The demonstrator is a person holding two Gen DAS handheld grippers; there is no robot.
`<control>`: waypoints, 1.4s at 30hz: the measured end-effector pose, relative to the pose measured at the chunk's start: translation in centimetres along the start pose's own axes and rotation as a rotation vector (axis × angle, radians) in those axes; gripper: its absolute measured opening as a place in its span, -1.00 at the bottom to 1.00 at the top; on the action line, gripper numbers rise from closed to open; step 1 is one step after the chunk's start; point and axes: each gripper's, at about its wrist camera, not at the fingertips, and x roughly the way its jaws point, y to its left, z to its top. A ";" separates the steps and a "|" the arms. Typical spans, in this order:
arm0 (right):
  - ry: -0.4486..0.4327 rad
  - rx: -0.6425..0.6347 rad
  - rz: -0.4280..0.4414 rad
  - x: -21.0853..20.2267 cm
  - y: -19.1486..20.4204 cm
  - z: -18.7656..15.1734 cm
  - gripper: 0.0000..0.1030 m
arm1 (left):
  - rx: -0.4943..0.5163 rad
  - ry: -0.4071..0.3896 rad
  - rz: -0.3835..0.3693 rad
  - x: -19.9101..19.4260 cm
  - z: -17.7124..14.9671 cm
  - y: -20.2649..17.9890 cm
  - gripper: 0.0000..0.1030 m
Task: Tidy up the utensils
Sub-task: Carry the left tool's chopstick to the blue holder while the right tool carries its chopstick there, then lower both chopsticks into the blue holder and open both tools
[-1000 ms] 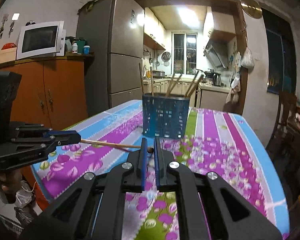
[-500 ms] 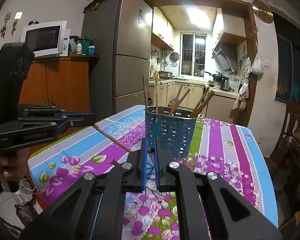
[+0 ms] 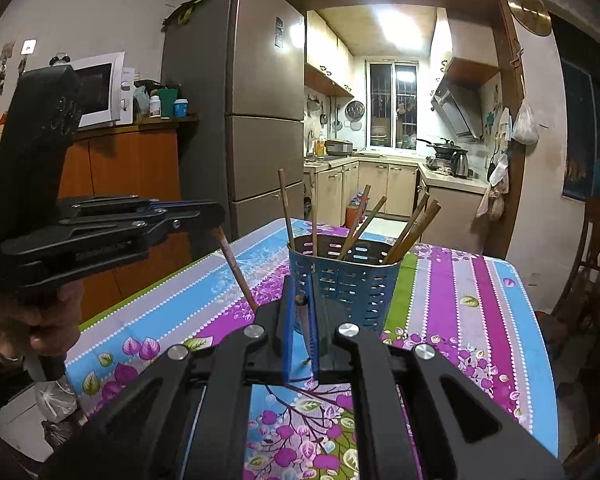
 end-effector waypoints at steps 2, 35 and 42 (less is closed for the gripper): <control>0.001 0.011 0.006 0.2 -0.3 0.3 -0.90 | -0.002 0.001 -0.004 0.3 0.3 0.2 -0.87; -0.041 0.092 0.028 -0.4 -1.5 5.1 -0.90 | 0.080 -0.037 0.279 1.2 2.9 -2.2 -0.86; -0.048 0.084 0.016 -0.9 -1.4 5.6 -0.90 | 0.114 -0.074 0.351 0.1 2.9 -2.7 -0.86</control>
